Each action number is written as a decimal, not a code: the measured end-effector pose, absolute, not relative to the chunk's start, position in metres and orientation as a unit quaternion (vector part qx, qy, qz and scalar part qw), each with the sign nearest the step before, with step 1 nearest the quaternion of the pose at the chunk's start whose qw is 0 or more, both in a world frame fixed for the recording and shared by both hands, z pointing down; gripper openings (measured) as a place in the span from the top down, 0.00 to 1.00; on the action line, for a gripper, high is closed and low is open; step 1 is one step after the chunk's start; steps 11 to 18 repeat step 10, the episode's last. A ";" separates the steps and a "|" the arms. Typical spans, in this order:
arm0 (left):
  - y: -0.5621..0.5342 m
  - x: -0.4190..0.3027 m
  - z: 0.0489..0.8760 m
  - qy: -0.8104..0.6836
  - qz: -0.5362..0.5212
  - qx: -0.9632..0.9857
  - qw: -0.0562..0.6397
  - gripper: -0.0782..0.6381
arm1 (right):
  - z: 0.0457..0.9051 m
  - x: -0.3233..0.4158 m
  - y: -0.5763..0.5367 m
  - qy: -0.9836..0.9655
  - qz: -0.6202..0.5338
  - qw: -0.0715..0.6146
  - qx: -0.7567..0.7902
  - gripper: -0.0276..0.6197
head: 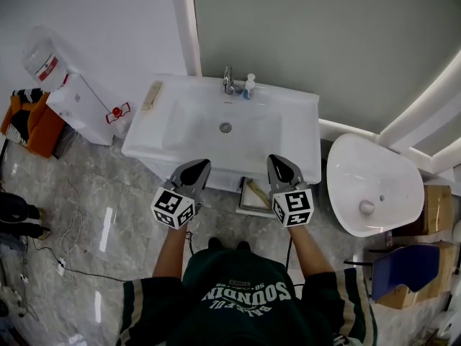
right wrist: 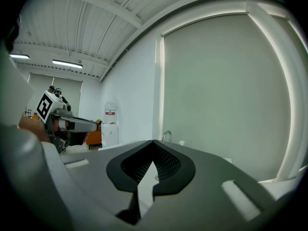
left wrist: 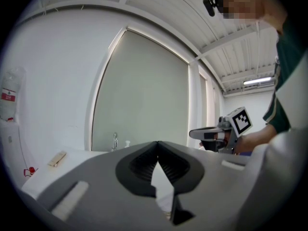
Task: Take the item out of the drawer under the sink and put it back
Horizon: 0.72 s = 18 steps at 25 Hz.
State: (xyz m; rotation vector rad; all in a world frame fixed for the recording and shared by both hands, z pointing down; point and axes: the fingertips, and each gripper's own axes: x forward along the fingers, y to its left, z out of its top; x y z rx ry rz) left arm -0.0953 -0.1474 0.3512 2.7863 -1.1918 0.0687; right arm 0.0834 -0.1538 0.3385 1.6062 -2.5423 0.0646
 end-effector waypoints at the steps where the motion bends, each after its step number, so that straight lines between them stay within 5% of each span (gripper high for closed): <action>1: -0.147 -0.095 0.352 -0.392 0.023 0.918 0.056 0.82 | 0.339 0.084 -0.153 -0.843 0.022 0.067 0.533 0.95; 18: -0.145 -0.092 0.353 -0.387 0.024 0.920 0.057 0.82 | 0.343 0.083 -0.150 -0.843 0.026 0.070 0.532 0.95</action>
